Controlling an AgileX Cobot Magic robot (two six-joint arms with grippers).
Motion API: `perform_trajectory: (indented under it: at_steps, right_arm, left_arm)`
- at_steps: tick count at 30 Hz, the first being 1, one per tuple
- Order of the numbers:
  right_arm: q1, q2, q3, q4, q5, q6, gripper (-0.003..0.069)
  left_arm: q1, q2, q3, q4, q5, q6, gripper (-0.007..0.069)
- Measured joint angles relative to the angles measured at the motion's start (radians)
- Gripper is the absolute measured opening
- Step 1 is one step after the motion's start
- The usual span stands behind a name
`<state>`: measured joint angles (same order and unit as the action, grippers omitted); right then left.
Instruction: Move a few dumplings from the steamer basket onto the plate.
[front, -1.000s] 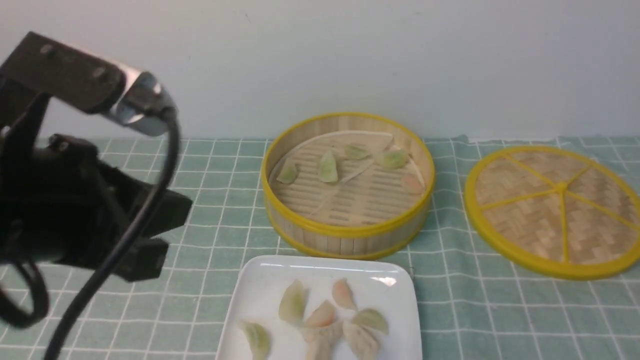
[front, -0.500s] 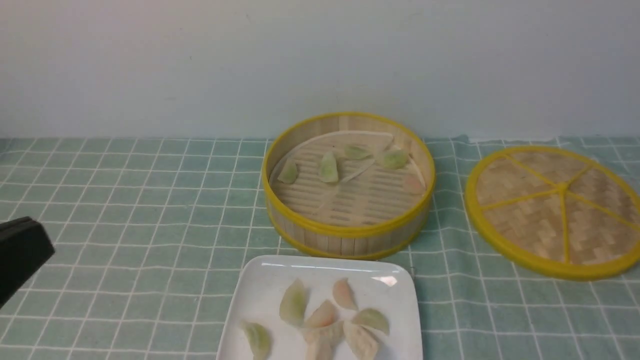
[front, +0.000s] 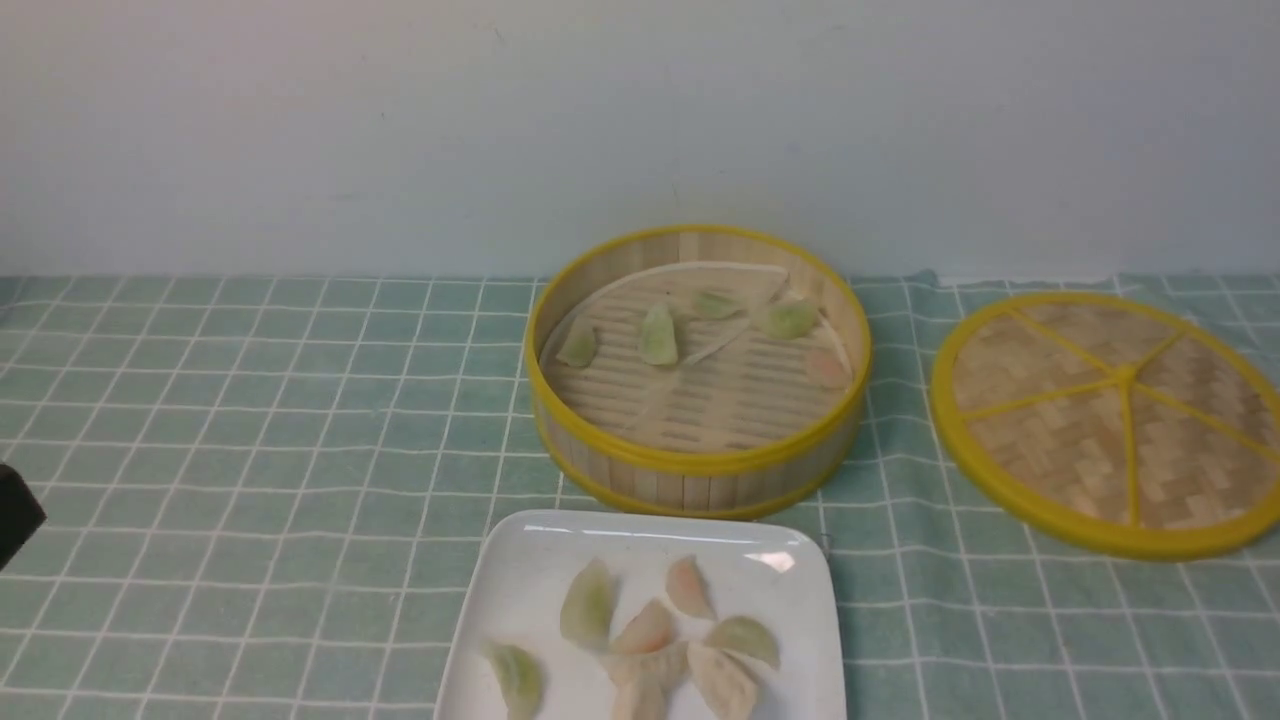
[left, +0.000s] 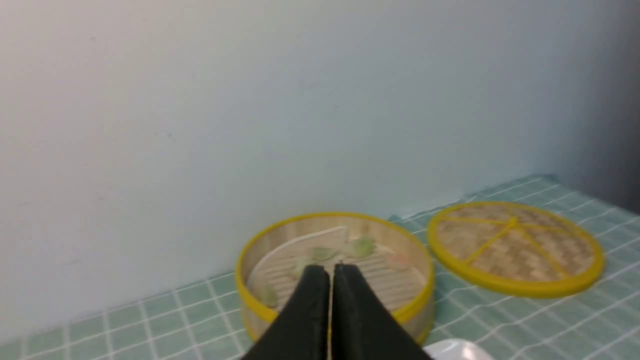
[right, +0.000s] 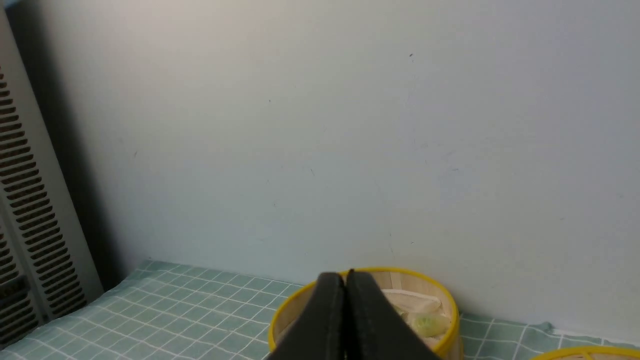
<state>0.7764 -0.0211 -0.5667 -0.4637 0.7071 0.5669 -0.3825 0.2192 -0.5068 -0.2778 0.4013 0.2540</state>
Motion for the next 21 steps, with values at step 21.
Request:
perform_trajectory:
  at_steps: [21]
  right_arm:
    - [0.0, 0.0, 0.0, 0.0, 0.001, -0.002, -0.0015]
  left_arm:
    - [0.303, -0.23, 0.534, 0.111, -0.036, -0.065, -0.0006]
